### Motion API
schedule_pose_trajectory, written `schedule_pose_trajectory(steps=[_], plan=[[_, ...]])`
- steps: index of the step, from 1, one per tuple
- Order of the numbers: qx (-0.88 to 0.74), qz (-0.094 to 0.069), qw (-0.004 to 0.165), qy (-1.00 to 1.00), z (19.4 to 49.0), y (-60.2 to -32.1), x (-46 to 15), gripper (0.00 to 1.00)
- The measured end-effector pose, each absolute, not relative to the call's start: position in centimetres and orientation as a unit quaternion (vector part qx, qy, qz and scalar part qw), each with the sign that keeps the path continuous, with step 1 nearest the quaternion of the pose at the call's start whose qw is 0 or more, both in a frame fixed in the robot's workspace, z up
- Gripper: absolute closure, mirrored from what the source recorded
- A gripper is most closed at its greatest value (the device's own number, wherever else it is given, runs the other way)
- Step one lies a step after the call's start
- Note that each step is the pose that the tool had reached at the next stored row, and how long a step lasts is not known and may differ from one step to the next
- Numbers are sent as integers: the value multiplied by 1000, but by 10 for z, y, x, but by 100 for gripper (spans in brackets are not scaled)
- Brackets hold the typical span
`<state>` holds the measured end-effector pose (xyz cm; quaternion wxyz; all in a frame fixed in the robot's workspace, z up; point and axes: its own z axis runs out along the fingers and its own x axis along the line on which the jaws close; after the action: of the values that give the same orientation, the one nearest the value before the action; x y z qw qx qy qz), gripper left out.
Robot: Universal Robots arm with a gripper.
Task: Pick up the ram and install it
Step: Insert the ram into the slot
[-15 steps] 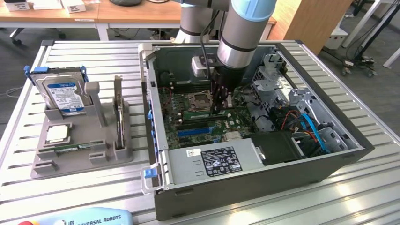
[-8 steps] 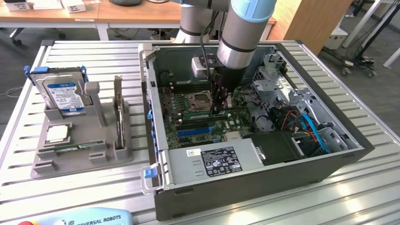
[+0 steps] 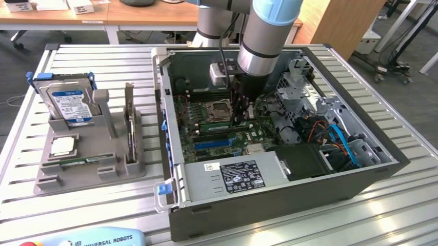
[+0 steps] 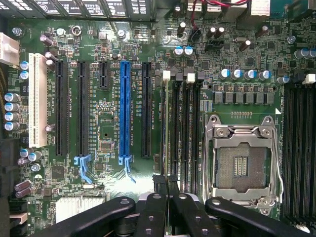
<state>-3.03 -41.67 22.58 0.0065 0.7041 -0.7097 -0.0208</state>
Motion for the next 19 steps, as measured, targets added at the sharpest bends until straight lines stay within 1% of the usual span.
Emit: schedule_pose_trajectory(steps=[9, 10, 19], plan=[[704, -21, 6, -710, 226, -417, -30, 87], [704, -21, 6, -710, 226, -417, -30, 81], [704, -21, 6, -710, 227, -417, -30, 81]])
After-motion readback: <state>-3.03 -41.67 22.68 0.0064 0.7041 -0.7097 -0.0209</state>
